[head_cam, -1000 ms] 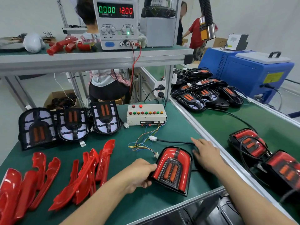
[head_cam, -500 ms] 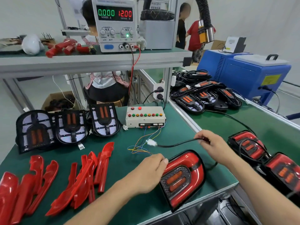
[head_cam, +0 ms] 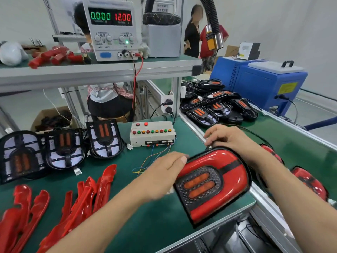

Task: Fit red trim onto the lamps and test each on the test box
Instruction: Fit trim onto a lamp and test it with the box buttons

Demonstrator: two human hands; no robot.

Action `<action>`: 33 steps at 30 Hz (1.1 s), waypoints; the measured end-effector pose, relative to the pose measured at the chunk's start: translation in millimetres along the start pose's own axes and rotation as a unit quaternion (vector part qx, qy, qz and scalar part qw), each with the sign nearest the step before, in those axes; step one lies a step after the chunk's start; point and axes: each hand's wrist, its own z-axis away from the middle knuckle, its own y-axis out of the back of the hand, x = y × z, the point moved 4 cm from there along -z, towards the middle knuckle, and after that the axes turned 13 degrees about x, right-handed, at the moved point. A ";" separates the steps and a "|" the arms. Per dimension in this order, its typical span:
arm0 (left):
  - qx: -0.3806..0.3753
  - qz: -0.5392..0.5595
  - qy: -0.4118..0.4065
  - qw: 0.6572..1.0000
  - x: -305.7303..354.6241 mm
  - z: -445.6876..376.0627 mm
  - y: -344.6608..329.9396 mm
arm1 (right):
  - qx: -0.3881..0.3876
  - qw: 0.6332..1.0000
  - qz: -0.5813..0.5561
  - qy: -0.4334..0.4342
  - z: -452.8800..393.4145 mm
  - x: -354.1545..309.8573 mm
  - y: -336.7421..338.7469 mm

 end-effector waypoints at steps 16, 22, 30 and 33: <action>0.021 0.283 0.194 0.939 -44.1 -3.5 -2.9 | 0.021 0.932 -0.242 -0.269 26.7 44.0 -16.6; 0.126 0.356 0.182 0.908 -39.1 -19.6 -11.8 | 0.210 0.786 -0.435 -0.385 82.8 48.2 -60.8; 0.190 0.411 0.211 0.866 -28.3 -38.8 -53.7 | 0.293 0.763 -0.452 -0.357 100.9 15.8 -105.7; 0.187 0.431 0.229 0.853 -18.6 -52.0 -75.0 | 0.301 0.748 -0.468 -0.361 100.0 11.5 -107.6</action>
